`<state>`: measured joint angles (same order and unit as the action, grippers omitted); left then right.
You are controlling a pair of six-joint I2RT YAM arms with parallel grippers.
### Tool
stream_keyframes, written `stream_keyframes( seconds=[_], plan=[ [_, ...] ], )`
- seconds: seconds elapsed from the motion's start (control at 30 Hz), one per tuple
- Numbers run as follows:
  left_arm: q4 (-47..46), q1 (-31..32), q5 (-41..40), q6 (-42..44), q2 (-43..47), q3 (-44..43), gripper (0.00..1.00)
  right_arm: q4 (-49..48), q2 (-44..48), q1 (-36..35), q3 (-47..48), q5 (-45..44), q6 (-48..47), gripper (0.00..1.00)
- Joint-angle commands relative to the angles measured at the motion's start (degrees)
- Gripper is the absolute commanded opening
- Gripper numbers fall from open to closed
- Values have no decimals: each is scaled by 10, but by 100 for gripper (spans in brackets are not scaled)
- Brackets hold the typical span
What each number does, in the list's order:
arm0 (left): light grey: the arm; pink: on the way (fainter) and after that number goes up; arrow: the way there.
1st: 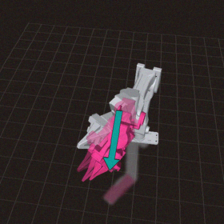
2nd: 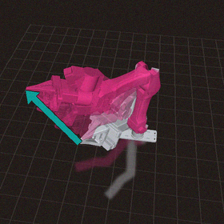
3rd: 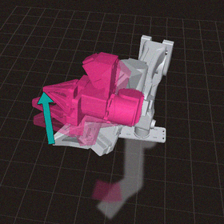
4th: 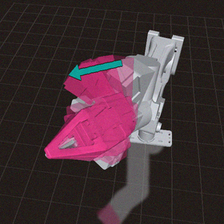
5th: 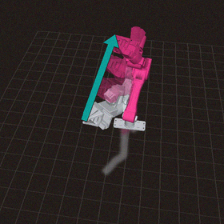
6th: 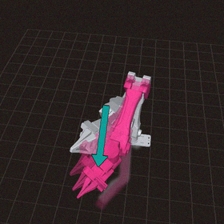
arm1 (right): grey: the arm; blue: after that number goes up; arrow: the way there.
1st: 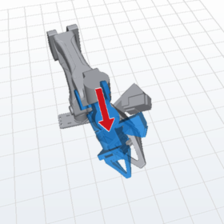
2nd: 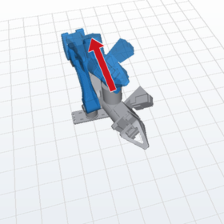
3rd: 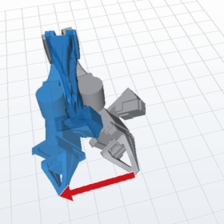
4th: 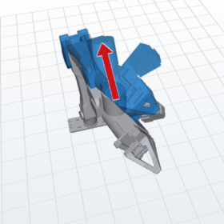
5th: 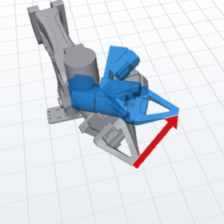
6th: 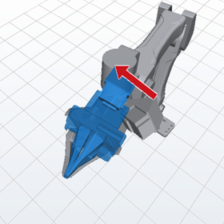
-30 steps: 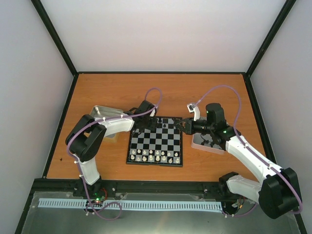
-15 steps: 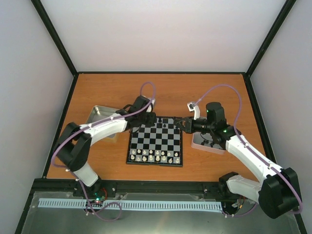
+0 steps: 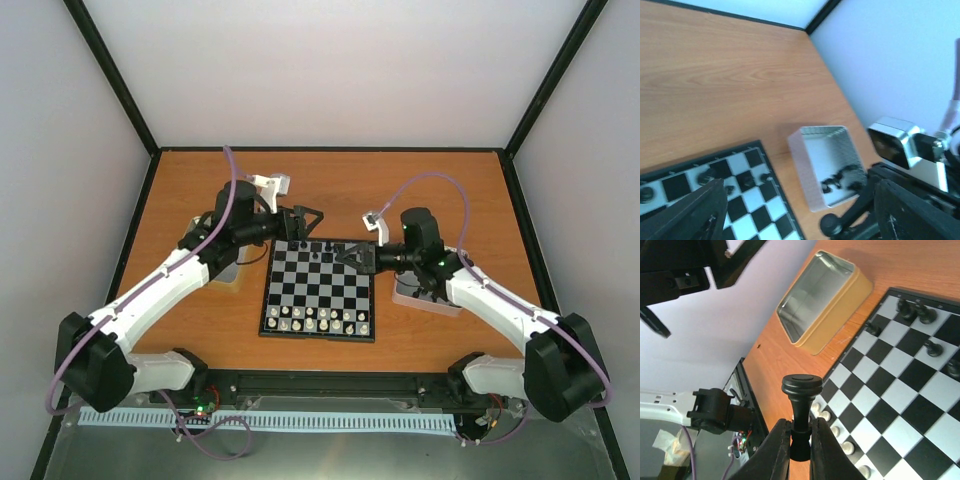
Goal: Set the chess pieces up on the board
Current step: Place the chess piece on the chessboard.
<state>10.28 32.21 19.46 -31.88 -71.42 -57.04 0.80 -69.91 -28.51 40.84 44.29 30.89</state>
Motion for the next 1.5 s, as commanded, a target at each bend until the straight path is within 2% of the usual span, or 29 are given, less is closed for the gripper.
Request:
stream_keyframes(
  seconds=[0.0, 0.1, 0.2, 0.3, 0.5, 0.7, 0.77, 0.87, 1.03, 1.2, 1.3, 1.37, 1.47],
  plan=[
    [-35, -18, 170, -60, -5, 11, 82, -20, -11, -22, 42, 29, -34, 4],
    [-47, -23, 234, -71, -16, 21, 82, -11, -19, -27, 59, 44, -54, 4],
    [-54, -25, 295, -65, -25, 27, 76, -4, -29, -29, 72, 55, -70, 4],
    [-56, -24, 307, -66, -21, 32, 69, 5, -44, -31, 85, 66, -83, 4],
    [-55, -28, 288, -93, -17, 39, 47, 35, -58, -37, 107, 69, -117, 4],
    [-69, -28, 272, -124, -30, 55, 41, 45, -65, -37, 117, 71, -125, 4],
    [-87, -28, 270, -138, -31, 56, 35, 44, -65, -37, 116, 73, -126, 4],
    [-95, -30, 251, -144, -25, 52, 18, 40, -65, -38, 111, 72, -125, 4],
    [-96, -32, 229, -143, -11, 59, 10, 1, -72, -39, 99, 66, -93, 5],
    [-94, -34, 213, -150, 2, 67, 9, -42, -63, -39, 84, 39, -33, 27],
    [-101, -35, 197, -176, 14, 66, 9, -177, -36, -40, 10, 21, 82, 47],
    [-112, -35, 190, -208, 21, 68, 9, -279, -17, -44, -38, -11, 165, 53],
    [-140, -35, 183, -263, 29, 78, 9, -364, -7, -60, -77, -77, 253, 60]
  ],
)
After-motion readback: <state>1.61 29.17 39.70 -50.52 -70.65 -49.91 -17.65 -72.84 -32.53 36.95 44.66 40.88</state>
